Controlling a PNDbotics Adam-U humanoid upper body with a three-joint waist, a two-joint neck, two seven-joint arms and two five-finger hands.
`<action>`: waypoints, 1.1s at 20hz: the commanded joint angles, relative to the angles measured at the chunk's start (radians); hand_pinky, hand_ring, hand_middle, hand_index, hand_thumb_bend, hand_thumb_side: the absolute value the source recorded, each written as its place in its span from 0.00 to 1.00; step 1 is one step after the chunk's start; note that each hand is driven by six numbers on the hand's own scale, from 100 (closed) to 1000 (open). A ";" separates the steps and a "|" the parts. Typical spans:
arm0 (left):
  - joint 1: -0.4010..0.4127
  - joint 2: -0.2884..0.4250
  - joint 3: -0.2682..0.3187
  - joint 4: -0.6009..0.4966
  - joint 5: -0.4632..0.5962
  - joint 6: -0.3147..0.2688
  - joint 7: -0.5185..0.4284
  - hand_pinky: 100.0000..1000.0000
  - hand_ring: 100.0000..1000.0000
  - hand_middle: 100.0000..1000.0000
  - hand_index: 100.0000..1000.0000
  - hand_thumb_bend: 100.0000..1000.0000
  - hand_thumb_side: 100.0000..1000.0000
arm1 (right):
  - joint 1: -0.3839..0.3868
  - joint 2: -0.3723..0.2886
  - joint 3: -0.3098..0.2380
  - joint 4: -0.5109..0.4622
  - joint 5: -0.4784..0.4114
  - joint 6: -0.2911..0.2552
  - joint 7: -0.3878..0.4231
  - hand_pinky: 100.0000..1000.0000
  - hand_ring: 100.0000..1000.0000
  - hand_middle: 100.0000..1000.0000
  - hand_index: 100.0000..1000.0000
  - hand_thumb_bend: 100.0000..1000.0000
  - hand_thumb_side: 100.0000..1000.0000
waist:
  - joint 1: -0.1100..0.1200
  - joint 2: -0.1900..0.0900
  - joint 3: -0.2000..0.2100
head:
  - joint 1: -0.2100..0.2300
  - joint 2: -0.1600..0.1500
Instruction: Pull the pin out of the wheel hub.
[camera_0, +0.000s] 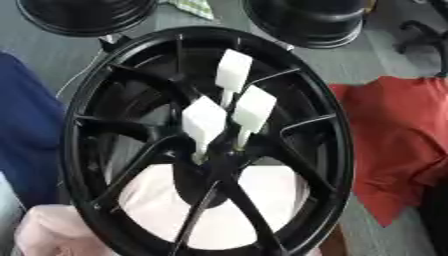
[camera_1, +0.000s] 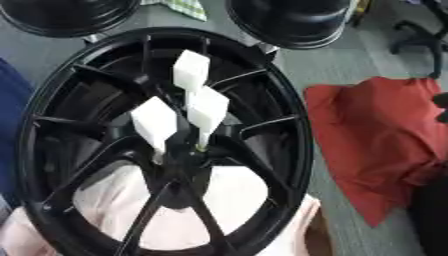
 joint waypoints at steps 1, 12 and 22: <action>-0.016 0.034 0.015 -0.019 -0.012 -0.008 0.011 0.61 0.49 0.46 0.65 0.29 0.43 | -0.035 -0.087 -0.009 -0.014 -0.007 0.023 0.039 0.73 0.76 0.56 0.72 0.00 0.26 | -0.004 -0.011 0.009 | -0.022 -0.001; -0.031 0.031 0.027 -0.019 -0.014 -0.031 0.021 0.61 0.49 0.46 0.65 0.30 0.42 | -0.162 -0.130 0.011 -0.014 -0.064 0.033 0.194 0.75 0.78 0.58 0.74 0.00 0.29 | -0.007 -0.005 0.101 | -0.118 0.001; -0.002 0.016 0.046 -0.019 -0.012 -0.027 0.034 0.61 0.49 0.46 0.65 0.30 0.42 | -0.227 -0.166 0.096 -0.014 -0.184 0.034 0.341 0.71 0.77 0.56 0.73 0.00 0.39 | 0.013 -0.010 0.157 | -0.171 -0.014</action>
